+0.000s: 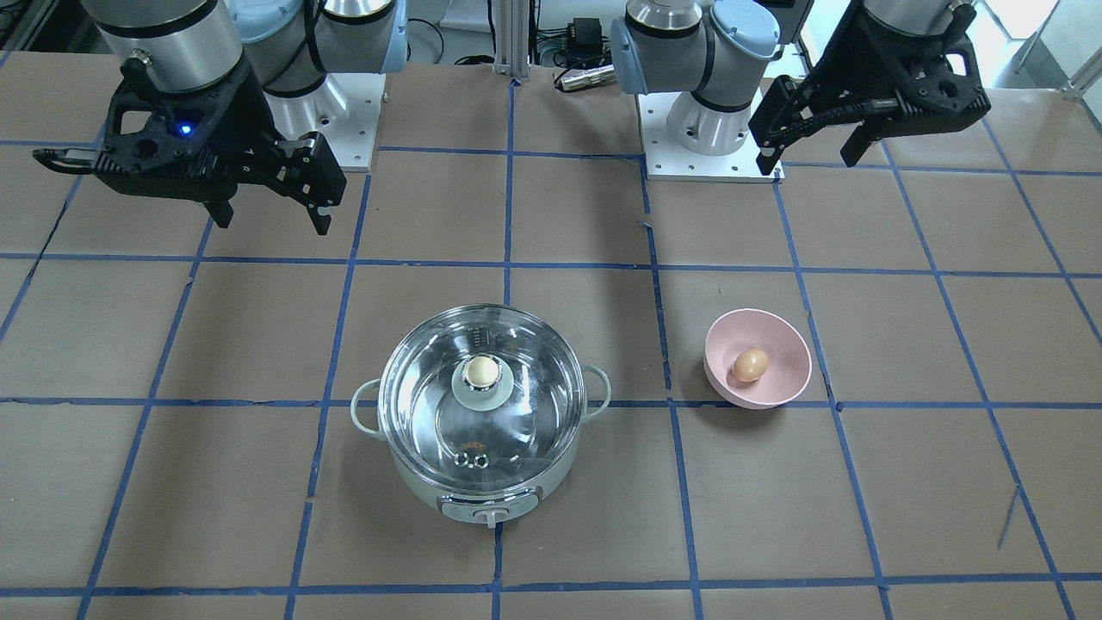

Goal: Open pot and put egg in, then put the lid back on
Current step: 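Move the right gripper toward the glass lid knob on the pot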

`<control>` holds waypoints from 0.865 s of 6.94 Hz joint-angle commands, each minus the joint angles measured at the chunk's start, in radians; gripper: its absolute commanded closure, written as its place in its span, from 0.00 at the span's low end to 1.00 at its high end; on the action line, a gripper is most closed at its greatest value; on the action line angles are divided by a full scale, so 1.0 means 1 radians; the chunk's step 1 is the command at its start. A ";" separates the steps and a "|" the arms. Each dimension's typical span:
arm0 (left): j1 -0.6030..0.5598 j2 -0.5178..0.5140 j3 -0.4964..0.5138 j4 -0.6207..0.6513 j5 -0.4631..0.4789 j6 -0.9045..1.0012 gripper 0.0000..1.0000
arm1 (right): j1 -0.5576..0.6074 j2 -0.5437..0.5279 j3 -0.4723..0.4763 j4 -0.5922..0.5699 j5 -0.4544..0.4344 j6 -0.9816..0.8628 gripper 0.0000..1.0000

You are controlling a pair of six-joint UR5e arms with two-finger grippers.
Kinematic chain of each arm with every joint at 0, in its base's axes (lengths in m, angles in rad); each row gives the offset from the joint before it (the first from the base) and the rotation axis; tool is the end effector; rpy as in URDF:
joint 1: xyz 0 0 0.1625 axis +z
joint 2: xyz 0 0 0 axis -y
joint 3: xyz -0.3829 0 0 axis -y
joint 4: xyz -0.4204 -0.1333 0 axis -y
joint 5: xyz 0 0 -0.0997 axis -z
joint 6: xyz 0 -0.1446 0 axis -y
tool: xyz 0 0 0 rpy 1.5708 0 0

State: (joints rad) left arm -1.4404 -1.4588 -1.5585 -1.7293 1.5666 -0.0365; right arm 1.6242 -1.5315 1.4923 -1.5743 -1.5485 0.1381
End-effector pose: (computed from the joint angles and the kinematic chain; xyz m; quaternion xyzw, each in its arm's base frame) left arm -0.0718 -0.4825 0.4472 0.0834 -0.9964 -0.0170 0.0029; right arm 0.1652 -0.5328 0.4214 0.0421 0.9988 -0.0202 0.0131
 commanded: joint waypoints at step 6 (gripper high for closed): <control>0.000 0.000 -0.002 0.001 0.001 0.000 0.00 | 0.014 0.189 -0.042 -0.086 0.017 0.084 0.03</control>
State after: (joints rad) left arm -1.4404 -1.4589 -1.5592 -1.7288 1.5667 -0.0368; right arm 1.6318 -1.4007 1.4795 -1.6058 -1.5446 0.1815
